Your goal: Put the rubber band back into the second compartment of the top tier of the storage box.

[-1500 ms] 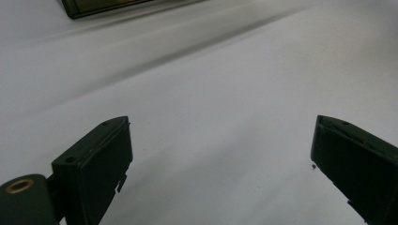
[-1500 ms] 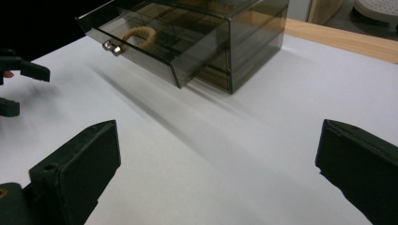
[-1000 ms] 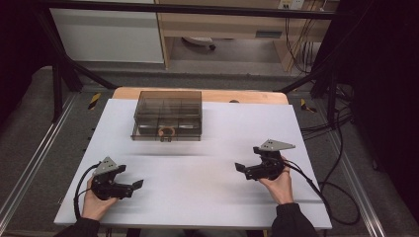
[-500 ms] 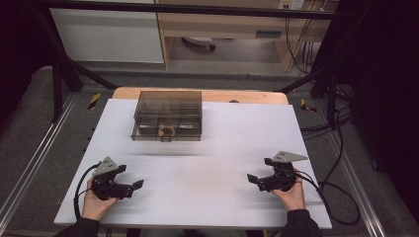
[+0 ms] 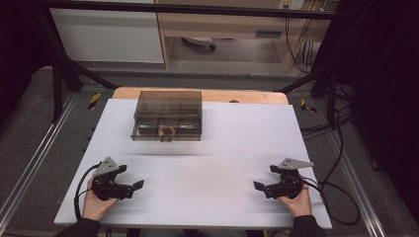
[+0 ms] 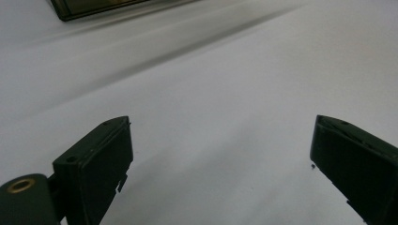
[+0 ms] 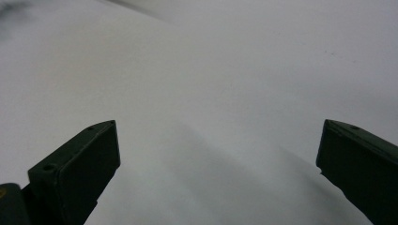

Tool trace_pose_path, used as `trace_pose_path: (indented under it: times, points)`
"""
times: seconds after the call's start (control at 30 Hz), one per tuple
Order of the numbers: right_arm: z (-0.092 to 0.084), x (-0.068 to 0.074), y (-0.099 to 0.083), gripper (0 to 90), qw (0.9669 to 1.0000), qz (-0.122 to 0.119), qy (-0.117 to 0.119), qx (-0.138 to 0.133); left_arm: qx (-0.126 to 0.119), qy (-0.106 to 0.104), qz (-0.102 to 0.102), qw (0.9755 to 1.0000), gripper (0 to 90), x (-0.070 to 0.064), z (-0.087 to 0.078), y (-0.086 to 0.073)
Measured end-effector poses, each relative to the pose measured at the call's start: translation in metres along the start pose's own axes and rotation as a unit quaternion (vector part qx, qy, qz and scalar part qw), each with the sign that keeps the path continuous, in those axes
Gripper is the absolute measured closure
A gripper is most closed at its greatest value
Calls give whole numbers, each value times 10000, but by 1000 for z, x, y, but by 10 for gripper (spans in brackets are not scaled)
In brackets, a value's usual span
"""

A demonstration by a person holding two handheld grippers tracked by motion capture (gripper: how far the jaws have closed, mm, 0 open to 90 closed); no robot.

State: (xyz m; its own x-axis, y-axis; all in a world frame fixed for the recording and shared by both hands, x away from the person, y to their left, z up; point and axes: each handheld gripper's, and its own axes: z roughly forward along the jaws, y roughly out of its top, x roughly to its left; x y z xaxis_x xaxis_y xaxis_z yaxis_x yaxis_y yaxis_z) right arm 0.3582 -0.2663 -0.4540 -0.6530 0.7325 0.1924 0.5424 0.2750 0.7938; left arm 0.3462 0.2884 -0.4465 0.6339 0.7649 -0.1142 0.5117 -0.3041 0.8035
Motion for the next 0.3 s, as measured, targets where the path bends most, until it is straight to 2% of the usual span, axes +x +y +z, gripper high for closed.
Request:
trace_pose_path:
  times: [0.3]
  points:
    - [1, -1, 0, 7, 10000, -25, -14, -3, 15, 8, 8, 10000, 54, 0, 0, 0]
